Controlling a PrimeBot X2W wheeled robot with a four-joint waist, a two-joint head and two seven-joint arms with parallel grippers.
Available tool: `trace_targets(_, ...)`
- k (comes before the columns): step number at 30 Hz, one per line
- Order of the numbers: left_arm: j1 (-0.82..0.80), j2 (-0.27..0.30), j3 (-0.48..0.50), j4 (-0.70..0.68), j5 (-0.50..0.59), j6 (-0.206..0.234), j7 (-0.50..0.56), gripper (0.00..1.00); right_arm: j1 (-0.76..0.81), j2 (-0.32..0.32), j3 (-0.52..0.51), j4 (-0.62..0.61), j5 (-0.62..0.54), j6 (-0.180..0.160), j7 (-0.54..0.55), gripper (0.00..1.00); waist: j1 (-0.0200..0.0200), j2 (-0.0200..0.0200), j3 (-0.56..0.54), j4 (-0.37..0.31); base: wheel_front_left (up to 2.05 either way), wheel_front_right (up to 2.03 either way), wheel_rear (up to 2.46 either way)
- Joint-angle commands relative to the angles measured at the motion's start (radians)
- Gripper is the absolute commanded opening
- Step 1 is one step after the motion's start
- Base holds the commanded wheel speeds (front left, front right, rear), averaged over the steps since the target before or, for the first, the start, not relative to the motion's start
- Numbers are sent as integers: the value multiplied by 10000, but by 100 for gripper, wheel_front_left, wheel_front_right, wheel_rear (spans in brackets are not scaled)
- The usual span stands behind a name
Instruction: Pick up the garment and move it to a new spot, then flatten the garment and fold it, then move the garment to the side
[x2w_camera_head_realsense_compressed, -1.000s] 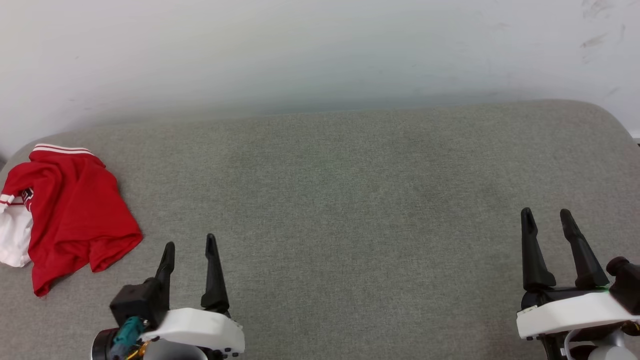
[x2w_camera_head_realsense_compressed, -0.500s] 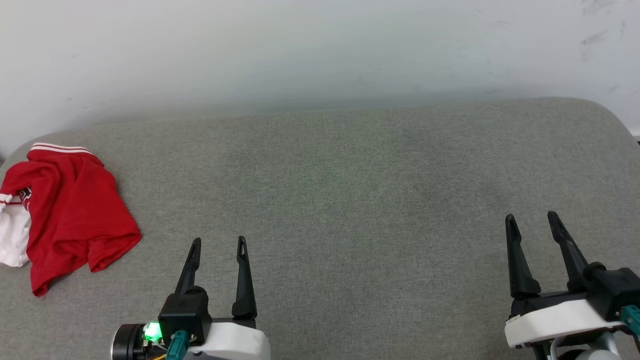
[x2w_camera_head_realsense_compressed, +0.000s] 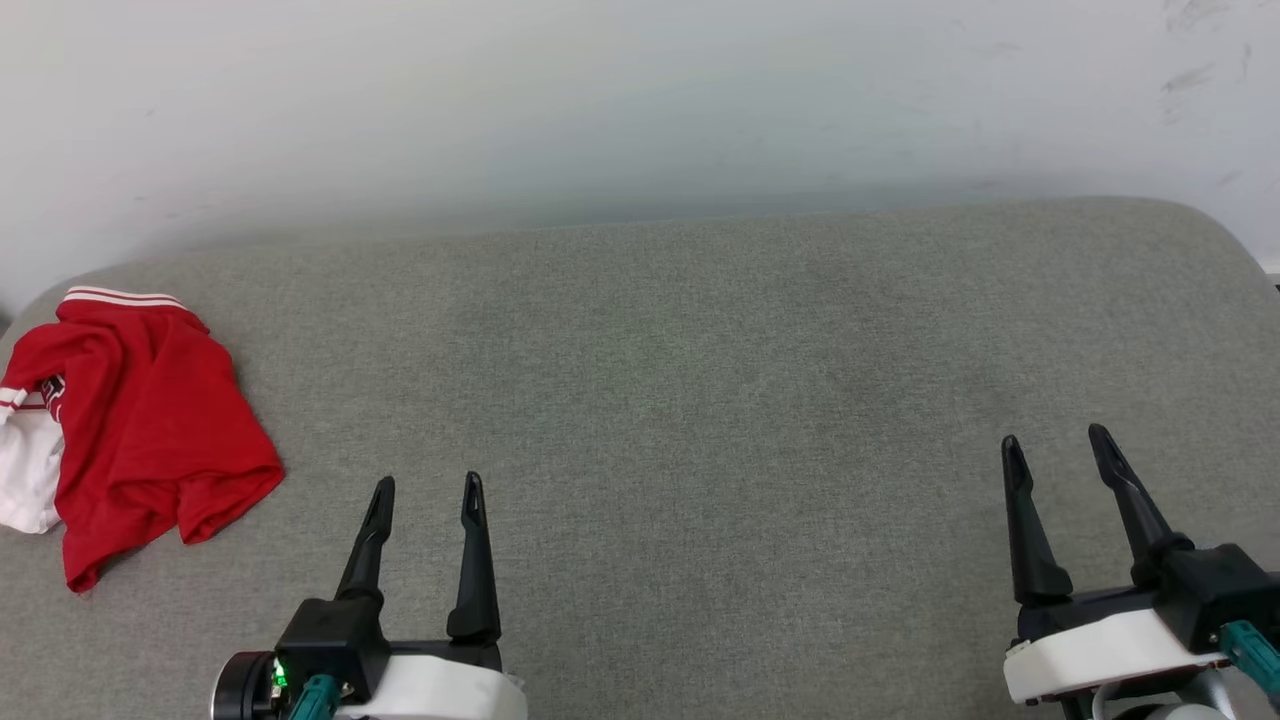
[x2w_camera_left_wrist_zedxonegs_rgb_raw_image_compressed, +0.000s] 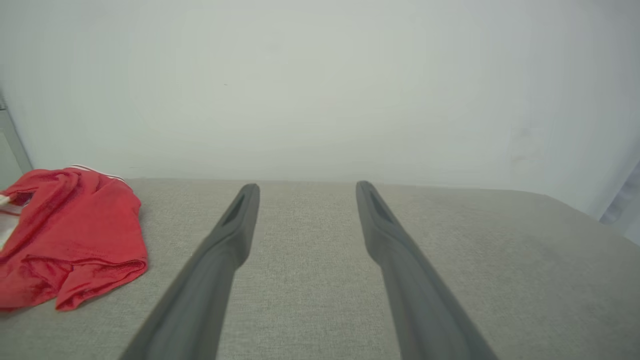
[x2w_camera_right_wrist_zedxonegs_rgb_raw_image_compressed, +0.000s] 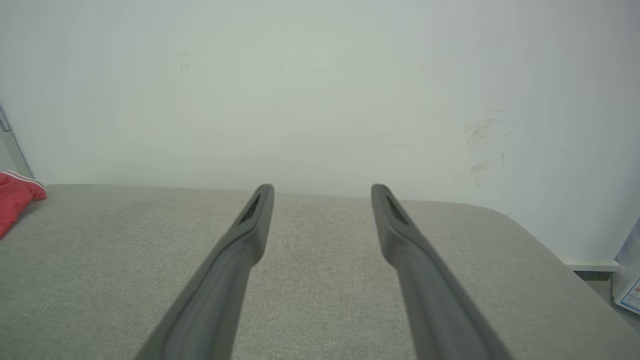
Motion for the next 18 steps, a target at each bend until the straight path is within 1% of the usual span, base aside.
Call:
trace_targets(1,158,-177,258,-5,278,-302,-107,100,130,-10,52,-18,-200,-3,-95,100,0,0,-9,3,0,0,0)
trace_targets(4,325,-498,663,89,579,-809,-179,100,163,-10,56,50,-218,-3,-146,100,0,0,-17,2,0,0,0)
trace_targets(7,481,-766,1048,190,841,-1263,-234,100,221,-9,45,191,82,-3,-211,100,0,0,-20,-10,0,0,0)
trace_targets(8,481,-766,1048,190,841,-1263,-234,100,221,-9,45,191,82,-3,-211,100,0,0,-20,-10,0,0,0)
trace_targets(12,588,-1019,1432,324,1225,-1807,-305,100,233,-9,-8,391,389,-3,-278,100,0,0,-18,-15,0,0,0)
trace_targets(18,709,-1237,1836,429,1745,-2294,-422,100,271,-9,43,475,154,-3,-389,100,0,0,-16,-47,0,0,0)
